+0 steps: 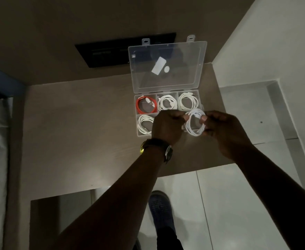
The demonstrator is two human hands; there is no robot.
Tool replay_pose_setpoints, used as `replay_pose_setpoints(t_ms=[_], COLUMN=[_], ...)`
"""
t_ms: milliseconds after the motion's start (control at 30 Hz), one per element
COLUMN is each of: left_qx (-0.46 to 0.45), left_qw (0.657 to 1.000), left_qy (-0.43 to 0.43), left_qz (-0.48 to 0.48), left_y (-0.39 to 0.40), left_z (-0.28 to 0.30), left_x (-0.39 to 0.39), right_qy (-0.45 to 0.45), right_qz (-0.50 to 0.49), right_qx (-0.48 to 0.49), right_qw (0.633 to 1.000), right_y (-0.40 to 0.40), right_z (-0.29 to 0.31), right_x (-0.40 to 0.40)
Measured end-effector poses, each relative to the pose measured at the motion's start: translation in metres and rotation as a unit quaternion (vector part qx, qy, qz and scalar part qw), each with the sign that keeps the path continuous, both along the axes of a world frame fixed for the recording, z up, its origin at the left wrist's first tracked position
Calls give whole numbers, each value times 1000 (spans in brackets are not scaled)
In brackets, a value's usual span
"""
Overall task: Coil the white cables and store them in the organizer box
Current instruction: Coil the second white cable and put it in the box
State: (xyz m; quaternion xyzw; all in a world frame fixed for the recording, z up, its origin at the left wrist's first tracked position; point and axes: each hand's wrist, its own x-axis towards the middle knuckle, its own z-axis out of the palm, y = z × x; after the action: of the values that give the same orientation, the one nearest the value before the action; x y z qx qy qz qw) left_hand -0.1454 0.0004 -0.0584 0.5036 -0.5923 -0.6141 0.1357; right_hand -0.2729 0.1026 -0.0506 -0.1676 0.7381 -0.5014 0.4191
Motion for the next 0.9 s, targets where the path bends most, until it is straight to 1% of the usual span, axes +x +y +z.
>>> replay_pose_setpoints(t_ms=[33, 133, 200, 300, 367, 433, 467, 533, 633, 767, 833, 900], left_qx=[-10, -45, -54, -95, -122, -157, -176, -210, -251, -276, -296, -304], left_qw=[1000, 997, 994, 989, 985, 977, 973, 961, 950, 949, 942, 939], left_qy=[-16, -64, -90, -114, -125, -139, -147, -165, -165, -128, -125, -121], left_qz=[16, 8, 13, 14, 6, -19, -37, -66, -82, -87, -95, -102], left_y=[-1, -4, -4, -2, -2, -3, -2, -1, 4, 5, 5, 6], left_z=[-6, -24, -35, -40, -40, -40, -40, -41, -42, -46, -48, -50], left_x=[-12, -33, -38, -40, -42, -42, -42, -40, -36, -33, -31, -30], right_qy=[8, 34, 69, 141, 226, 340, 370, 390, 428, 445, 456, 474], right_qz=[-5, -2, 9, 39, 85, 139, 152, 177, 229, 220, 275, 336], right_qx=[-4, 8, 38, 75, 87, 104, 115, 123, 97, 27, 12, 13], right_qw=[1000, 999, 997, 986, 966, 924, 909, 895, 869, 868, 846, 814], right_y=[-4, -12, -16, -23, -25, -26, -26, -28, -29, -21, -15, -4], right_z=[-3, -20, -32, -45, -49, -51, -50, -47, -46, -47, -51, -56], right_x=[-9, -26, -31, -36, -37, -36, -36, -36, -32, -29, -34, -43])
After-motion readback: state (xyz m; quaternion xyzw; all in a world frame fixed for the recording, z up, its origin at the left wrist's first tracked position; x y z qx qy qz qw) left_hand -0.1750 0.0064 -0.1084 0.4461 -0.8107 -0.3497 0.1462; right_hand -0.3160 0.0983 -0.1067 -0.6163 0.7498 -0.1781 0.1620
